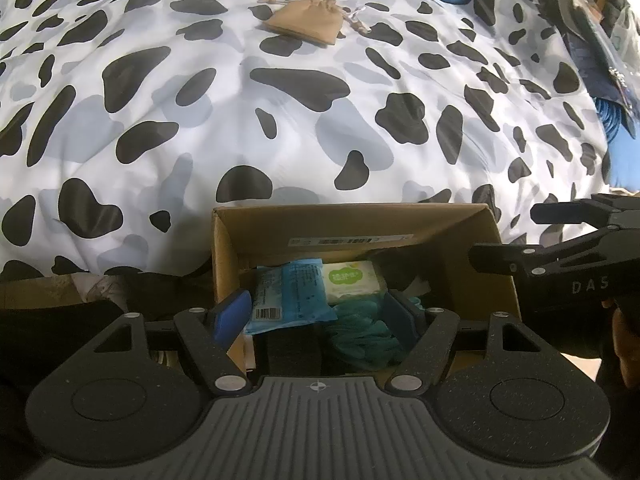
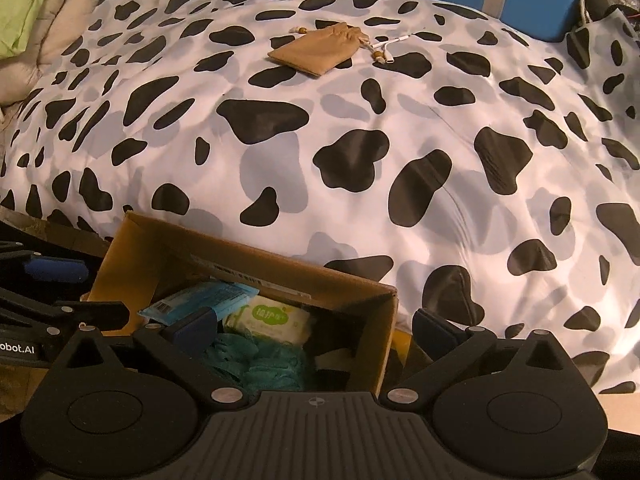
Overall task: Organize soft objects
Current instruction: 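Withdraw both grippers from the box back toward the bed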
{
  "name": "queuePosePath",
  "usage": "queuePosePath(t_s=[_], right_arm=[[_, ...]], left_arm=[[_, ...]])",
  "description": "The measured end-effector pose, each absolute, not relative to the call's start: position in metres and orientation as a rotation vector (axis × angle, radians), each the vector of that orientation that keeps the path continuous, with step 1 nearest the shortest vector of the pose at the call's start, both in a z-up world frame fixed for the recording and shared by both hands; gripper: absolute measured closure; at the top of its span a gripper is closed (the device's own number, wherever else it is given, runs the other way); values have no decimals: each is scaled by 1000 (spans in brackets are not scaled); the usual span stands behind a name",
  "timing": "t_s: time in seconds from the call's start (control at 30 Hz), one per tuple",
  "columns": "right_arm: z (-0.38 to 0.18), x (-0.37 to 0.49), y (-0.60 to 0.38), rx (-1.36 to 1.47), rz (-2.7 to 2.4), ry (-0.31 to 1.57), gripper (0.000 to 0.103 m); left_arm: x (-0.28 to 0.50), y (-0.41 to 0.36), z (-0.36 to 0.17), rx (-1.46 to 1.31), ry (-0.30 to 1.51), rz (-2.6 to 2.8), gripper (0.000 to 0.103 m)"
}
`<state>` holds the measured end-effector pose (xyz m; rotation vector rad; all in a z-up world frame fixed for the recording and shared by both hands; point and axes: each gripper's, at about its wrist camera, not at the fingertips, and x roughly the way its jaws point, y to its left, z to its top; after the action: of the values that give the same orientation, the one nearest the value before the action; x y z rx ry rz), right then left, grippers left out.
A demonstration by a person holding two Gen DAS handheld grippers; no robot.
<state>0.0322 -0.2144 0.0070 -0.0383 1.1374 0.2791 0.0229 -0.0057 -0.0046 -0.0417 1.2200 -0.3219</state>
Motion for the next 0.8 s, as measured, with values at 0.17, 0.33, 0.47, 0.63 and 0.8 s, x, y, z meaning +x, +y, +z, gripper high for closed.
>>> queuePosePath(t_s=[0.17, 0.33, 0.47, 0.63, 0.8], right_arm=[[1, 33, -214, -56, 262, 1168, 0], [-11, 36, -215, -78, 228, 1240, 0], [-15, 36, -214, -91, 218, 1266, 0], [-9, 37, -218, -74, 210, 1232, 0], [4, 39, -225, -52, 184, 1165, 0]], left_arm=[[25, -5, -9, -28, 1246, -302, 31], [27, -5, -17, 1, 1297, -268, 31], [27, -5, -21, 21, 1314, -259, 31], [27, -6, -17, 23, 1288, -256, 31], [28, -7, -7, 7, 1215, -255, 31]])
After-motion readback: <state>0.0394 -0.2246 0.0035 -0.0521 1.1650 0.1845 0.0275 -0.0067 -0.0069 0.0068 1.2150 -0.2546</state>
